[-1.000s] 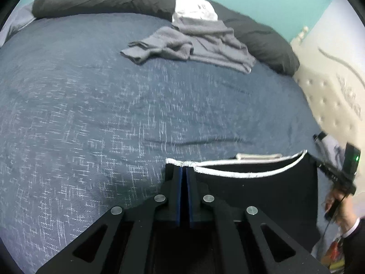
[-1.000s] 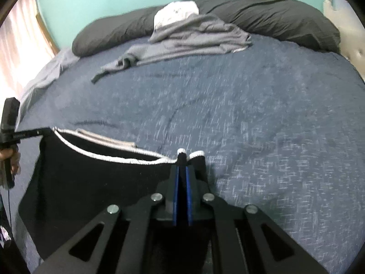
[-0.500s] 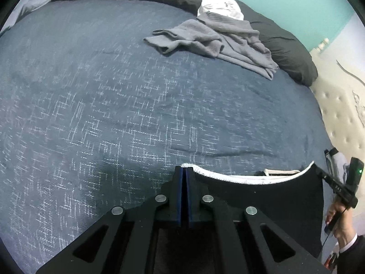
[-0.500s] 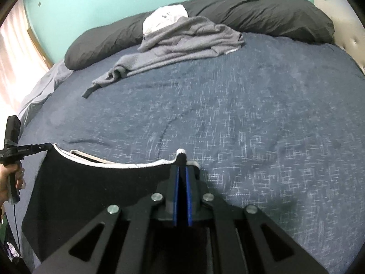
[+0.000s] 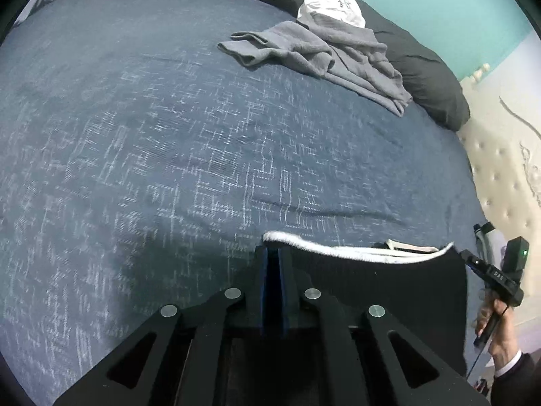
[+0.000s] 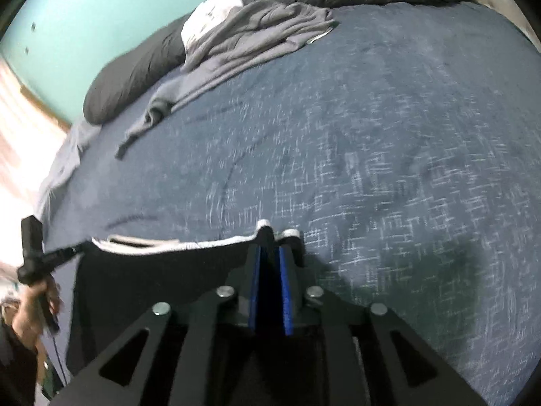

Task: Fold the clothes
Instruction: 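Grasp the white-trimmed folded edge with both grippers, then lift the folded edge with both grippers and fold it over again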

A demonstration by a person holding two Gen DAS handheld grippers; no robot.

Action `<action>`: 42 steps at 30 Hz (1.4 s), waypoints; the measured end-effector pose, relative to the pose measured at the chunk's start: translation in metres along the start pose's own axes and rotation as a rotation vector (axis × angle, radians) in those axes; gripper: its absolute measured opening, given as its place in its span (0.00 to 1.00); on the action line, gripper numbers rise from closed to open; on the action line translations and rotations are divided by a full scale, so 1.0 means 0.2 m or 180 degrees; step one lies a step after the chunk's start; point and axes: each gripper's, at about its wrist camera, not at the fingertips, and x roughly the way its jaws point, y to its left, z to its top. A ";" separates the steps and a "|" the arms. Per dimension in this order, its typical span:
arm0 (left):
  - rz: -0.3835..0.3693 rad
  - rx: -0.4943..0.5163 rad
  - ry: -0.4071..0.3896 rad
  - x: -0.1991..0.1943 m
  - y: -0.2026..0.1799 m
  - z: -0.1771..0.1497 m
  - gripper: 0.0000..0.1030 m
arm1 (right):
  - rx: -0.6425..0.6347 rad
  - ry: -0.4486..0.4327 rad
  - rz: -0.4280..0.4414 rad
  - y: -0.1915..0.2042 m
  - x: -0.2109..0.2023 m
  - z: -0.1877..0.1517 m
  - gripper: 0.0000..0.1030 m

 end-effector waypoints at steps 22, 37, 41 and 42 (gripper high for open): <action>-0.0137 -0.0155 0.0203 -0.08 0.05 -0.33 0.12 | 0.0545 0.0144 0.0050 -0.10 -0.05 -0.03 0.28; -0.0098 -0.0083 0.0179 -0.07 0.04 -0.32 0.13 | 0.0043 0.0285 -0.0243 -0.03 0.04 -0.14 0.28; -0.0087 -0.0084 0.0185 -0.06 0.03 -0.32 0.13 | 0.0125 0.0191 -0.0156 -0.05 0.03 -0.09 0.28; -0.0085 -0.0081 0.0186 -0.06 0.03 -0.32 0.13 | 0.0129 0.0186 -0.0139 -0.05 0.04 -0.08 0.28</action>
